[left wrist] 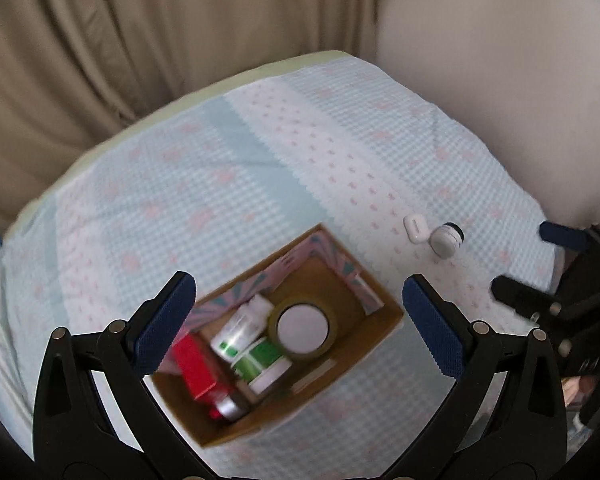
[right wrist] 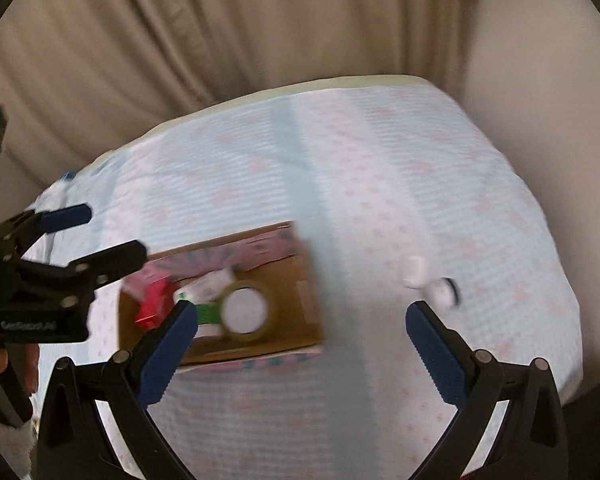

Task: Organize rigid objects
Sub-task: 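Grasp the white earbud case with the left tool while the right tool grasps the black-lidded jar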

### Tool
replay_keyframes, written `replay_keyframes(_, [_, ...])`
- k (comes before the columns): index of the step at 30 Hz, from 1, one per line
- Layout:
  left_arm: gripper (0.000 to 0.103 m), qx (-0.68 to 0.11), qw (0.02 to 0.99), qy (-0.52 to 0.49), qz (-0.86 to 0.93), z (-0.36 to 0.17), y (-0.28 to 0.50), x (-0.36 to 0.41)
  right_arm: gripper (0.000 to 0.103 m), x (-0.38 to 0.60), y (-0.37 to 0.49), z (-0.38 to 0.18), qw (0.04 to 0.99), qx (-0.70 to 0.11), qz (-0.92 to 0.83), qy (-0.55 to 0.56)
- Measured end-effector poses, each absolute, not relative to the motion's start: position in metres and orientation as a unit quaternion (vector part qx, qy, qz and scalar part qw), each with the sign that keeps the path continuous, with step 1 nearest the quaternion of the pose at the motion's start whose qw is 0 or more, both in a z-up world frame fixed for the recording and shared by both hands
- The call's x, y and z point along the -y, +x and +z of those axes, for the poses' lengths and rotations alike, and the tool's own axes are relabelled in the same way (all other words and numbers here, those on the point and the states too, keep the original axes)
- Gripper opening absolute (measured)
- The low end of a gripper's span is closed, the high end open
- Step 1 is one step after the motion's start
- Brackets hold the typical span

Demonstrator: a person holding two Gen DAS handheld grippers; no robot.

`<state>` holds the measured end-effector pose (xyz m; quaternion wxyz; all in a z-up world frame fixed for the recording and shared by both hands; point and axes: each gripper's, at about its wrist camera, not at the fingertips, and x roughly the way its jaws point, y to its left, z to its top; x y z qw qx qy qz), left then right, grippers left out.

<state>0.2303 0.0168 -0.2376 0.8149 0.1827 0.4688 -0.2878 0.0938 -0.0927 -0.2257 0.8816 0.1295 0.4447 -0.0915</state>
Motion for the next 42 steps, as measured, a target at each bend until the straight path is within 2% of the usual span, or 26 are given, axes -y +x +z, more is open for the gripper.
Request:
replay_keyframes(10, [0.103,-0.517,0.755,0.206,-0.345,-0.293,0.23,0.125,0.103,0.214,0.074,-0.274,0.849,-0.467,-0.168,0.18])
replay_keyframes(21, [0.102,-0.606,0.688,0.213,-0.336,-0.401,0.256,0.244,0.102,0.268,0.094,-0.343,0.847,-0.496,-0.128,0.141])
replay_keyframes(23, [0.096,-0.631,0.674,0.208,-0.325,-0.427,0.263,0.257,0.097,0.271,0.099,-0.357,0.848,-0.499,-0.115,0.136])
replay_keyframes(25, [0.094,-0.654,0.66,0.198,-0.313,-0.45,0.268,0.263,0.096,0.273,0.103,-0.371,0.849,-0.5,-0.103,0.132])
replay_keyframes(27, [0.085,-0.671,0.649,0.196,-0.301,-0.47,0.272,0.269,0.093,0.274,0.109,-0.385,0.848,-0.506,-0.109,0.118])
replay_keyframes(29, [0.084,-0.682,0.638,0.202,-0.294,-0.486,0.273,0.272,0.087,0.272,0.115,-0.399,0.848,-0.511,-0.096,0.106])
replay_keyframes(31, [0.082,-0.689,0.63,0.211,-0.289,-0.5,0.272,0.276,0.085,0.271,0.12,-0.409,0.848,-0.512,-0.088,0.099])
replay_keyframes(33, [0.073,-0.695,0.623,0.214,-0.287,-0.509,0.271,0.278,0.08,0.271,0.125,-0.418,0.85,-0.512,-0.081,0.094])
replay_keyframes(38, [0.07,-0.699,0.618,0.221,-0.285,-0.524,0.268,0.282,0.063,0.267,0.13,-0.438,0.851,-0.512,-0.074,0.083])
replay_keyframes(40, [0.063,-0.689,0.624,0.233,-0.285,-0.522,0.266,0.283,0.061,0.267,0.13,-0.442,0.855,-0.506,-0.078,0.088])
replay_keyframes(41, [0.056,-0.686,0.626,0.236,-0.286,-0.521,0.265,0.284,0.06,0.266,0.13,-0.443,0.857,-0.502,-0.079,0.088])
replay_keyframes(42, [0.045,-0.683,0.628,0.236,-0.288,-0.52,0.265,0.283,0.059,0.265,0.13,-0.444,0.859,-0.499,-0.078,0.088])
